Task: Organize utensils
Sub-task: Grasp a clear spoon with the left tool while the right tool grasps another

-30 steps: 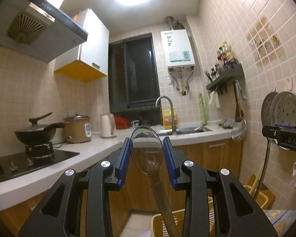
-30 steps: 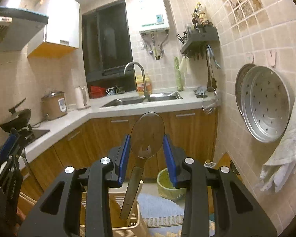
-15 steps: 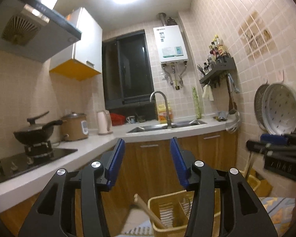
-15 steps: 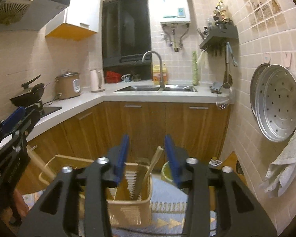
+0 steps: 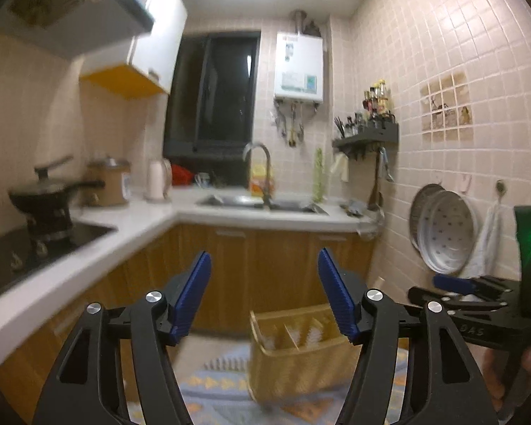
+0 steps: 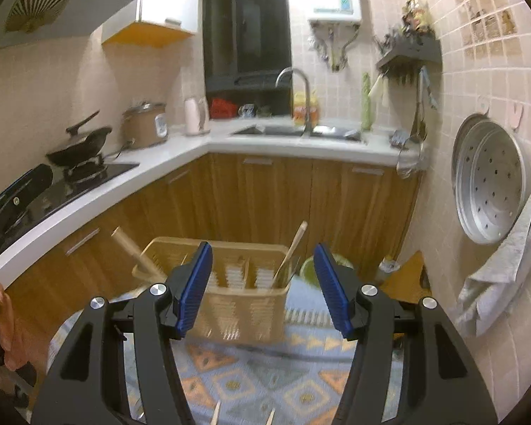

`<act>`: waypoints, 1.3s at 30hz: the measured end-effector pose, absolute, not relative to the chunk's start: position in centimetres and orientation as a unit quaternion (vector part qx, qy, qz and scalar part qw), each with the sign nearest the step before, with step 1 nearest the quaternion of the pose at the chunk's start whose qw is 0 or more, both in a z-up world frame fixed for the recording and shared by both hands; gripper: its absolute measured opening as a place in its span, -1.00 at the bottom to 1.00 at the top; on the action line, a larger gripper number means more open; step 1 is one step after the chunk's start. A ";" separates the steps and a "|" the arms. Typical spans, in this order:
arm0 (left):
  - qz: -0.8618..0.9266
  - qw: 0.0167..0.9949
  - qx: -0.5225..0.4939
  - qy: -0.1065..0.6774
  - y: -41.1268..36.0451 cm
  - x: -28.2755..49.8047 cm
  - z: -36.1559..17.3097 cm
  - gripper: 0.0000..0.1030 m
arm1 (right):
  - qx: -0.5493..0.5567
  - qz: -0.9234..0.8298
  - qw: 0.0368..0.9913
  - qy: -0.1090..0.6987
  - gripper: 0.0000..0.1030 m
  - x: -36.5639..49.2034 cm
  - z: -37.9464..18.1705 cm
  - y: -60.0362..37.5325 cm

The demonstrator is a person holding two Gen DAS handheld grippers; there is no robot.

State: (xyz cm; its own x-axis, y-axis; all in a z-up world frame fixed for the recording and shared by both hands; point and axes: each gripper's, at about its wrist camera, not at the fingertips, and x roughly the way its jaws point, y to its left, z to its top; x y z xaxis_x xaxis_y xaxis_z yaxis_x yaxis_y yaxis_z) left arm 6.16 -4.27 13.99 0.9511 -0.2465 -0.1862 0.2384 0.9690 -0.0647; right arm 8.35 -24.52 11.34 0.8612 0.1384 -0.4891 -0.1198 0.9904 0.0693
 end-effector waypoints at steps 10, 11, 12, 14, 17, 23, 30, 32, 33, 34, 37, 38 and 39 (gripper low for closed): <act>-0.213 0.898 0.034 0.384 -4.7 7.3 3.4 0.18 | 0.087 0.152 0.878 0.446 0.09 9.9 4.1 -23.4; -0.217 0.889 0.044 0.401 -4.8 7.1 2.0 0.18 | 0.093 0.155 0.869 0.460 0.09 10.2 3.2 -23.3; -0.221 0.878 0.053 0.421 -5.0 7.0 0.7 0.18 | 0.095 0.156 0.861 0.474 0.09 10.5 2.1 -23.3; -0.229 0.860 0.063 0.451 -5.2 6.8 -1.4 0.18 | 0.095 0.163 0.843 0.503 0.09 10.8 0.0 -23.0; -0.234 0.836 0.087 0.489 -5.8 6.4 -4.1 0.18 | 0.112 0.172 0.812 0.546 0.09 11.3 -3.1 -22.7; -0.223 0.811 0.118 0.528 -6.7 7.2 -6.7 0.04 | 0.132 0.186 0.789 0.571 0.09 11.5 -5.5 -21.4; -0.200 0.813 0.146 0.527 -7.4 7.9 -7.6 -0.07 | 0.105 0.206 0.786 0.573 0.08 11.5 -5.3 -18.9; -0.187 0.818 0.160 0.520 -7.6 7.9 -7.7 -0.21 | 0.095 0.208 0.787 0.573 0.08 11.3 -5.3 -18.3; -0.184 0.819 0.163 0.519 -7.8 8.0 -7.8 -0.26 | 0.091 0.207 0.788 0.573 0.08 11.3 -5.4 -18.1; -0.185 0.819 0.161 0.518 -7.8 8.1 -7.8 -0.29 | 0.089 0.207 0.787 0.574 0.08 11.2 -5.4 -18.1; -0.182 0.824 0.148 0.515 -7.3 8.4 -7.8 -0.37 | 0.090 0.206 0.786 0.576 0.08 11.2 -5.7 -18.0; -0.183 0.825 0.143 0.515 -7.3 8.5 -7.8 -0.37 | 0.089 0.205 0.786 0.577 0.08 11.2 -5.7 -18.0; -0.184 0.827 0.136 0.514 -7.1 8.5 -7.7 -0.37 | 0.088 0.204 0.785 0.578 0.08 11.3 -5.9 -18.0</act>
State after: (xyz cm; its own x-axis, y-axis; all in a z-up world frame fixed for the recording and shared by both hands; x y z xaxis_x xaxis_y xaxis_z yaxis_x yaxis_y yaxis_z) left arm 8.55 -7.07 -7.74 0.4032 -0.1636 -0.9004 0.4434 0.8956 0.0358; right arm 11.29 -17.96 -5.86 0.2491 0.4220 -0.8717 -0.2178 0.9014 0.3741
